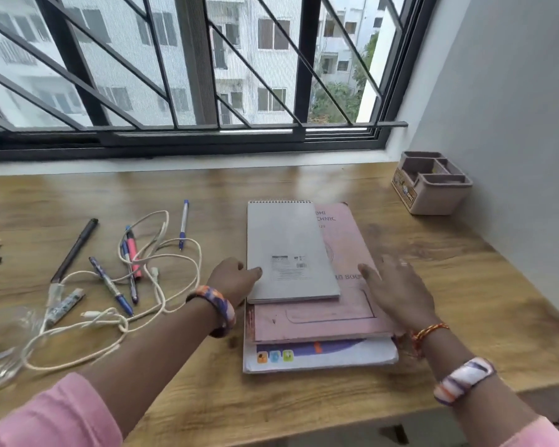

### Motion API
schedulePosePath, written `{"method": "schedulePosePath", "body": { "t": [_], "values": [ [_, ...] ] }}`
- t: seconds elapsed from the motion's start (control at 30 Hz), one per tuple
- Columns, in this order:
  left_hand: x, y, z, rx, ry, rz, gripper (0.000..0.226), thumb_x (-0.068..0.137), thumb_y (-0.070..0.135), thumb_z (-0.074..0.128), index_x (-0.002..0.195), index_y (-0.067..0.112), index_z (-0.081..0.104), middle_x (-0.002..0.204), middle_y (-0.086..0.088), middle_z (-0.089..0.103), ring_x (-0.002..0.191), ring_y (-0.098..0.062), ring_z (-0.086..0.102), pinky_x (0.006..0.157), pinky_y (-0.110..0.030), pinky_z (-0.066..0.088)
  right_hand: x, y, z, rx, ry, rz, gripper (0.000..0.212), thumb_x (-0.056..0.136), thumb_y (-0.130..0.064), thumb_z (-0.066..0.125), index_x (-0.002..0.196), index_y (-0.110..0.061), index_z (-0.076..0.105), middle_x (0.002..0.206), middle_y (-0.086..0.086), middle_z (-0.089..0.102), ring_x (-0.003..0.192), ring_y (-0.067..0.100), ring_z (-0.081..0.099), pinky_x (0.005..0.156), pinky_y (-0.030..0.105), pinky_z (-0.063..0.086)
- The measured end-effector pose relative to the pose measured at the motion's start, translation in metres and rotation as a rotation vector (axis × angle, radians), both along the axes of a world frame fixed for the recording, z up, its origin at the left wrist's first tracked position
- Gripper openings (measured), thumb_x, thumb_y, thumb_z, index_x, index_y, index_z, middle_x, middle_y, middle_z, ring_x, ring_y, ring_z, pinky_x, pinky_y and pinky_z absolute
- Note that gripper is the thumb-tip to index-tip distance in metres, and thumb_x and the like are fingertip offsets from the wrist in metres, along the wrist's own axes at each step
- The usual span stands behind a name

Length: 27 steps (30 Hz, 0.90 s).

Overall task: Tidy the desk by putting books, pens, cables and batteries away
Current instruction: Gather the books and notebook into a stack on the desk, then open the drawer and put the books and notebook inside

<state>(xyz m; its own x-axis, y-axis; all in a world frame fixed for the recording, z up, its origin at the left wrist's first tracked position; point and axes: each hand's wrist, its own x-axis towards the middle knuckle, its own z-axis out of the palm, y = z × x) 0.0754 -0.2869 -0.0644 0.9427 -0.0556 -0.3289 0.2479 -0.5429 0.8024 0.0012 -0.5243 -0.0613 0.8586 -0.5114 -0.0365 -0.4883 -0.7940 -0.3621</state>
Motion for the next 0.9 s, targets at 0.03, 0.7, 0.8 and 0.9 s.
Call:
{"method": "schedulePosePath", "body": {
  "t": [0.03, 0.7, 0.8, 0.9],
  "values": [
    [-0.005, 0.000, 0.002, -0.004, -0.003, 0.004, 0.023, 0.087, 0.024, 0.059, 0.089, 0.001, 0.055, 0.091, -0.016, 0.054, 0.079, -0.025, 0.051, 0.071, -0.030, 0.038, -0.006, 0.000, 0.000, -0.007, -0.013, -0.014, 0.049, 0.091, -0.051, 0.040, 0.124, -0.016, 0.046, 0.124, 0.016, 0.051, 0.115, 0.037, 0.046, 0.085, 0.045, 0.044],
    [-0.225, 0.161, -0.124, -0.990, 0.797, 0.717, 0.034, 0.093, 0.031, 0.040, 0.103, 0.003, 0.057, 0.075, -0.016, 0.071, 0.067, -0.024, 0.068, 0.055, -0.027, 0.054, -0.153, 0.100, -0.166, 1.721, -0.133, -0.748, 0.038, 0.098, -0.041, 0.022, 0.100, -0.017, 0.051, 0.100, 0.005, 0.051, 0.102, 0.024, 0.048, 0.085, 0.046, 0.042],
    [-0.209, 0.162, -0.142, -0.971, 0.661, 0.918, 0.056, 0.097, 0.046, 0.028, 0.136, 0.005, 0.035, 0.108, -0.017, 0.061, 0.119, -0.029, 0.050, 0.091, -0.039, 0.041, -0.139, 0.098, -0.178, 1.839, -0.354, -0.836, 0.043, 0.096, -0.042, 0.019, 0.079, -0.018, 0.051, 0.083, 0.004, 0.054, 0.085, 0.025, 0.054, 0.081, 0.040, 0.042],
    [-0.207, 0.162, -0.143, -1.154, 0.579, 0.981, 0.068, 0.096, 0.053, 0.020, 0.143, 0.005, 0.026, 0.144, -0.014, 0.040, 0.136, -0.030, 0.033, 0.104, -0.045, 0.029, -0.142, 0.106, -0.173, 1.892, -0.429, -0.837, 0.044, 0.096, -0.043, 0.021, 0.081, -0.017, 0.053, 0.088, 0.004, 0.057, 0.085, 0.024, 0.055, 0.091, 0.041, 0.041]
  ]
}}
